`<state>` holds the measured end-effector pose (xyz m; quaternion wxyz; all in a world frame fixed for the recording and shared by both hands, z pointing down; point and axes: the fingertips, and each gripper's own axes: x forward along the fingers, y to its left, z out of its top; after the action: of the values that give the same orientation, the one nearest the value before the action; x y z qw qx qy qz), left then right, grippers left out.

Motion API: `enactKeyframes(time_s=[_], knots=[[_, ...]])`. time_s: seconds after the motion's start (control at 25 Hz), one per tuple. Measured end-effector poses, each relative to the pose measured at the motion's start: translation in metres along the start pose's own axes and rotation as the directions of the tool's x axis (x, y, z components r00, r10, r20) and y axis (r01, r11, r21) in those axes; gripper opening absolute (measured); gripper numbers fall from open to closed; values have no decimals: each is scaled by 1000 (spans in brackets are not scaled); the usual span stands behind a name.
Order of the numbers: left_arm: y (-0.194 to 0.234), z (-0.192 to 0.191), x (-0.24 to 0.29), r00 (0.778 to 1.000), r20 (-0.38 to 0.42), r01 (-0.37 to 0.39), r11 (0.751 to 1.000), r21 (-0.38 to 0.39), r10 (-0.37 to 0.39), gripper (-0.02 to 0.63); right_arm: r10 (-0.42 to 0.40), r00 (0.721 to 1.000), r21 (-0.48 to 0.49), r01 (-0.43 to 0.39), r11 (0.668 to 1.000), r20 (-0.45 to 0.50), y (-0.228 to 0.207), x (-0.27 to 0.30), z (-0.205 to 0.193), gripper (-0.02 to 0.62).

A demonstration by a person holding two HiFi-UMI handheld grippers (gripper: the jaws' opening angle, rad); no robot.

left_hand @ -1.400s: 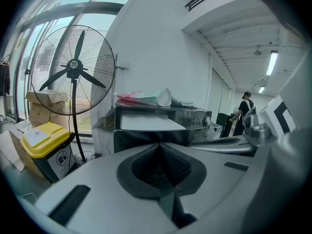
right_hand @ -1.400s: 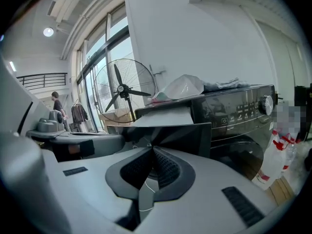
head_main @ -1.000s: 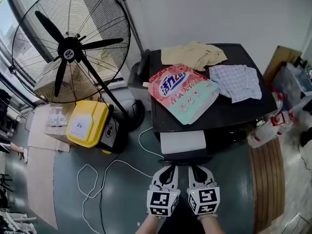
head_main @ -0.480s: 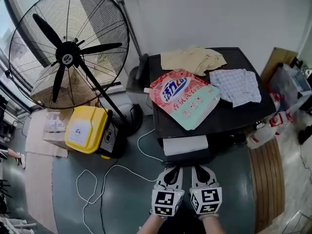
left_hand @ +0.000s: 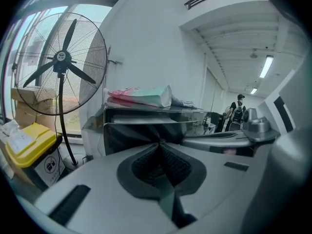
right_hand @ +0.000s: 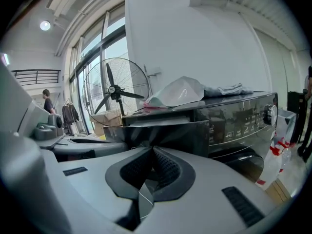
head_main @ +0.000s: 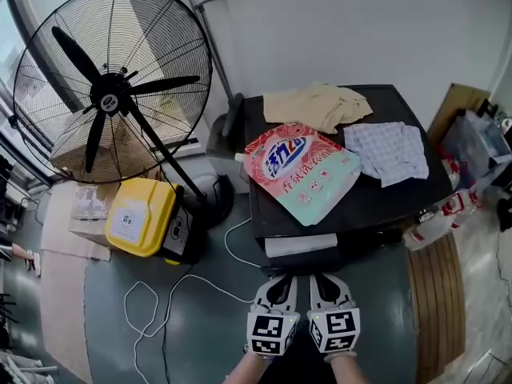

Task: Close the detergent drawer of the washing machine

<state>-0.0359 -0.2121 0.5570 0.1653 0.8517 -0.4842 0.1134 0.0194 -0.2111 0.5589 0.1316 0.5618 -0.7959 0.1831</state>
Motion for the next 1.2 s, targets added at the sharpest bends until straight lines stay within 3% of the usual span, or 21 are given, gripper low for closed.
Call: enactKeyframes(time_s=[0.4, 0.8, 1.2], knots=[[10, 9, 12, 1000, 1, -28, 1000, -2, 28, 17, 32, 999, -1, -32, 999, -3, -3, 15, 8, 28], [5, -1, 19, 1000, -22, -6, 1000, 13, 7, 17, 48, 999, 7, -48, 999, 24, -3, 17, 10, 26], [24, 26, 40, 1000, 5, -28, 1000, -8, 28, 17, 36, 999, 22, -37, 999, 22, -12, 44, 31, 28]])
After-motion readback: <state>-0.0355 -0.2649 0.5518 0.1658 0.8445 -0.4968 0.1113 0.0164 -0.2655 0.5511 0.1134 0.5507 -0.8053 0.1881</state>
